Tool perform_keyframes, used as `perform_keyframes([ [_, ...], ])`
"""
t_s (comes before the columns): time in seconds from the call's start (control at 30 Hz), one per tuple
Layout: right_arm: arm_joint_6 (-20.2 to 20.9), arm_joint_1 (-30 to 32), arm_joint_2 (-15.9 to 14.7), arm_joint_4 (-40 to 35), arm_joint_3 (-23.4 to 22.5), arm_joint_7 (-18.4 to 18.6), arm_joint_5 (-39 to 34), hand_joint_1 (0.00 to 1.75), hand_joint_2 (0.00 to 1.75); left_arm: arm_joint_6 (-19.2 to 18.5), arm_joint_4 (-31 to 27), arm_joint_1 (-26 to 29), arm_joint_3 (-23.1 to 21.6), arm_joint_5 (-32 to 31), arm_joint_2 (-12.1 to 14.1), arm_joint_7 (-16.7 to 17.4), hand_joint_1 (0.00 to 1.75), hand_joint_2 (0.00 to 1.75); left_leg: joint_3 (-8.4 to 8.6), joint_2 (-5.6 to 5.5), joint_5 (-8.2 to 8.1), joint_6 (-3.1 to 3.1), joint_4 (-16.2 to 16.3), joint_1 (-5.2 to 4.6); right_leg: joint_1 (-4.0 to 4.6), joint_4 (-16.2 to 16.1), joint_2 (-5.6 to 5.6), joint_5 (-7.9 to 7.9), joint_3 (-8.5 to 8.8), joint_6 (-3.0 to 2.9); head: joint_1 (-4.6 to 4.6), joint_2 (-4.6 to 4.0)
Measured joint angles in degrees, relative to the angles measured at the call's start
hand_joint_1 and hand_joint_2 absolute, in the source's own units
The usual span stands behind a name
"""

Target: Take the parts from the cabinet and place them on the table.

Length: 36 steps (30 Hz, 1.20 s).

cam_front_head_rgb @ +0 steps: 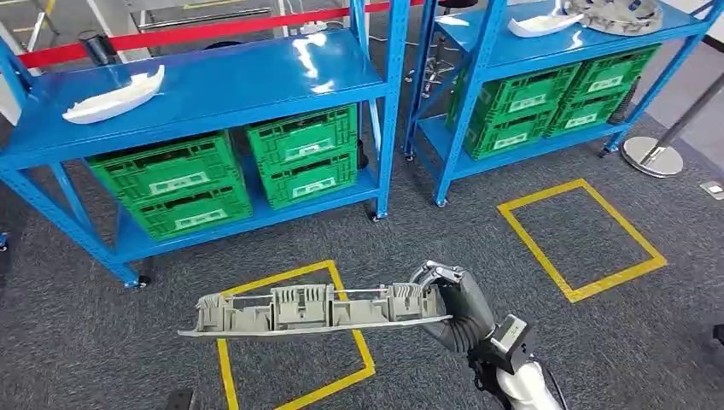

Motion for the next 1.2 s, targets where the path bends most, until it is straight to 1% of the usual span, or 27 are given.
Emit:
perform_keyframes([
  [0.03,0.02,-0.03,0.00,-0.13,-0.11,0.00,0.11,1.75,1.75,0.00,0.00,-0.05,0.00,0.00,-0.04,0.00,0.00,0.00,0.09,0.71,-0.07,-0.12,0.05,-0.07,0.24,-5.98,-1.50,1.93,3.60,-0.46,0.04,0.00],
  [0.07,0.13,-0.12,0.00,-0.48,-0.22,-0.02,0.33,1.75,1.75,0.00,0.00,-0.05,0.00,0.00,-0.04,-0.02,0.00,0.00,0.13,1.27,-0.24,-0.38,0.18,-0.34,0.89,-9.80,-5.16,1.53,5.49,-1.29,0.09,0.00],
  [0.2,0.83,0.22,0.09,-0.89,-0.66,-0.04,0.87,1.75,1.75,0.00,-0.02,-0.12,0.00,0.02,0.04,-0.02,0.00,0.00,0.56,3.52,-0.23,-1.62,-0.15,-0.44,1.18,-9.79,-2.43,2.18,4.83,-2.17,-0.13,0.00],
  [0.23,0.90,0.33,0.09,-0.98,-0.72,-0.04,0.98,1.75,1.75,0.00,-0.11,-0.14,0.00,0.02,0.09,-0.02,0.00,0.00,0.40,2.91,-0.59,-2.15,0.09,-0.35,0.46,-10.41,-1.68,2.70,5.14,-2.65,-0.11,0.00],
  [0.27,1.03,0.42,0.09,-1.09,-0.79,-0.04,1.01,1.75,1.75,0.00,-0.11,-0.12,0.00,0.13,0.15,-0.04,0.00,0.00,-0.03,-0.61,-1.61,-2.60,1.23,-0.16,0.31,-10.58,-1.23,2.86,5.13,-2.84,-0.31,0.00],
  [0.3,1.14,0.35,0.13,-1.20,-0.92,-0.04,0.98,1.75,1.75,0.00,-0.09,-0.01,0.00,0.35,0.07,-0.11,0.00,0.00,-1.30,-2.97,-3.77,-2.78,4.34,0.00,0.20,-10.57,-0.67,3.01,4.98,-3.08,-0.44,0.00],
  [0.33,1.29,0.36,0.35,-1.29,-0.94,-0.04,1.01,1.75,1.75,0.00,-0.05,0.24,0.00,0.35,0.11,-0.11,0.00,0.00,-3.39,-4.07,-6.33,-2.96,9.10,0.11,0.19,-10.56,0.12,3.07,4.83,-3.18,-0.70,0.00],
  [0.37,1.38,0.46,0.42,-1.29,-0.96,-0.09,1.01,1.75,1.75,0.02,0.00,0.48,0.00,0.39,0.22,-0.09,0.00,0.00,-5.65,-4.41,-8.51,-3.10,14.13,0.14,0.20,-10.54,0.97,3.12,4.71,-3.24,-0.81,0.00],
  [0.4,1.44,0.62,0.46,-1.29,-0.96,-0.04,1.01,1.75,1.75,0.09,0.04,0.68,0.00,0.46,0.24,-0.02,0.00,0.00,-7.42,-4.53,-9.48,-3.19,17.85,0.13,0.20,-10.44,1.90,3.17,4.60,-3.22,-0.90,0.00],
  [0.43,1.46,0.81,0.46,-1.29,-1.05,-0.02,1.05,1.75,1.75,0.09,0.04,0.81,0.00,0.46,0.24,-0.02,0.00,0.00,-7.67,-4.54,-8.78,-3.21,18.20,0.16,0.18,-10.34,2.70,3.21,4.59,-3.16,-0.96,0.00],
  [0.47,1.53,0.90,0.44,-1.27,-1.18,0.00,1.09,1.75,1.75,0.09,0.04,0.84,0.00,0.46,0.26,-0.02,0.00,0.00,-6.67,-4.55,-6.89,-3.20,16.02,0.23,0.11,-10.22,3.48,3.22,4.59,-3.09,-0.98,0.00],
  [0.53,1.62,0.87,0.48,-1.29,-1.38,-0.02,1.14,1.75,1.75,0.11,0.04,0.79,0.02,0.46,0.28,-0.02,0.00,0.00,-2.17,-5.65,-1.66,-3.19,6.46,0.50,-0.05,-9.93,5.03,3.21,4.62,-2.75,-1.07,0.00],
  [0.57,1.62,0.85,0.57,-1.29,-1.51,-0.02,1.14,1.75,1.75,0.09,0.04,0.81,0.00,0.46,0.31,-0.02,0.00,0.00,0.02,-9.09,-0.13,-3.23,1.38,0.97,-0.09,-9.79,5.74,3.19,4.47,-2.42,-1.16,0.00],
  [0.6,1.62,0.76,0.57,-1.29,-1.62,-0.02,1.16,1.75,1.75,0.11,0.07,0.82,0.00,0.44,0.28,-0.02,0.00,0.00,0.42,-10.86,-0.91,-3.08,0.16,1.04,0.18,-9.41,6.54,3.23,4.00,-1.90,-1.25,0.00],
  [0.7,1.59,1.13,0.57,-1.35,-1.92,-0.02,1.49,1.75,1.75,0.11,0.07,0.82,0.02,0.35,0.31,0.22,0.00,0.00,0.33,-8.65,-0.66,-1.84,0.56,0.51,-0.19,-10.11,8.59,4.11,3.43,-0.53,-1.05,0.00],
  [0.73,1.60,1.22,0.57,-1.35,-2.08,-0.02,1.49,1.75,1.75,0.09,0.04,0.74,0.02,0.31,0.26,0.22,0.00,0.00,0.42,-7.89,-0.24,-1.20,0.08,0.90,-0.22,-10.08,9.04,4.26,3.17,-0.18,-1.03,0.00],
  [0.77,1.60,1.39,0.57,-1.40,-2.19,-0.04,1.53,1.75,1.75,0.09,0.00,0.58,0.02,0.29,0.20,0.22,0.00,0.00,0.49,-6.96,-0.01,-0.83,-0.17,0.89,-0.07,-9.08,5.73,3.54,2.82,-0.16,-0.92,0.00],
  [0.8,1.62,1.33,0.57,-1.42,-2.21,-0.04,1.57,1.75,1.75,0.09,0.00,0.59,0.02,0.24,0.22,0.20,0.00,0.00,0.43,-6.22,-0.01,-0.46,-0.18,0.84,0.15,-6.19,2.75,1.49,1.38,0.03,-0.26,0.00],
  [0.83,1.62,1.39,0.59,-1.42,-2.21,-0.04,1.57,1.75,1.75,0.09,0.00,0.72,0.02,0.24,0.24,0.20,0.00,0.00,0.39,-5.29,-0.09,-0.34,-0.14,0.67,0.13,-1.46,1.41,-1.08,-0.87,0.27,-0.07,0.00],
  [0.87,1.68,1.62,0.61,-1.44,-2.21,-0.05,1.57,1.75,1.75,0.09,0.02,0.89,0.04,0.24,0.33,0.17,0.00,0.00,0.36,-4.31,-0.15,-0.24,-0.12,0.53,0.02,3.73,0.96,-3.31,-3.31,0.43,-0.04,0.00],
  [0.9,1.70,1.91,0.61,-1.44,-2.19,-0.07,1.57,1.75,1.75,0.09,0.02,0.99,0.04,0.26,0.35,0.13,0.00,0.00,0.34,-3.39,-0.19,-0.18,-0.10,0.46,-0.05,7.53,0.81,-4.57,-5.07,0.52,-0.04,0.00],
  [0.93,1.70,2.22,0.61,-1.44,-2.23,-0.04,1.60,1.75,1.75,0.09,0.02,1.01,0.04,0.26,0.35,0.11,0.00,0.00,0.33,-2.59,-0.22,-0.18,-0.09,0.43,-0.08,8.83,0.76,-4.52,-5.67,0.59,0.00,0.00],
  [0.97,1.70,2.48,0.61,-1.44,-2.36,0.02,1.70,1.75,1.75,0.07,0.02,0.99,0.04,0.26,0.35,0.04,0.00,0.00,0.35,-1.77,-0.29,-0.19,-0.08,0.41,-0.07,7.24,0.68,-3.21,-4.78,0.54,0.04,0.00],
  [1.03,1.70,2.69,0.61,-1.51,-2.54,0.00,1.75,1.75,1.75,-0.07,0.02,0.89,0.04,0.24,0.31,-0.02,0.00,0.00,0.58,-0.23,-0.52,-0.40,-0.04,0.38,0.03,-3.11,-0.40,1.51,1.05,0.10,0.15,0.00],
  [1.07,1.70,2.68,0.61,-1.66,-2.64,-0.02,1.73,1.75,1.75,-0.15,0.00,0.87,0.04,0.24,0.31,-0.04,0.00,0.00,0.79,0.36,-0.70,-0.59,0.02,0.31,0.31,-8.26,-2.85,3.01,4.17,-0.30,0.17,0.00],
  [1.1,1.88,2.67,0.61,-1.75,-2.75,0.00,1.57,1.75,1.75,-0.28,0.00,0.87,0.04,0.24,0.33,-0.18,0.00,0.00,0.82,0.86,-0.95,-0.92,0.10,-0.15,0.79,-9.52,-4.86,2.26,4.86,-0.99,0.15,0.00],
  [1.2,2.62,2.93,0.61,-1.86,-3.32,-0.04,0.57,1.75,1.75,-0.50,-0.02,0.81,0.07,0.13,0.33,-0.48,0.00,0.00,1.38,2.43,-1.01,-1.90,-0.31,-0.06,1.07,-9.75,-2.75,2.62,4.30,-1.60,0.00,0.00],
])
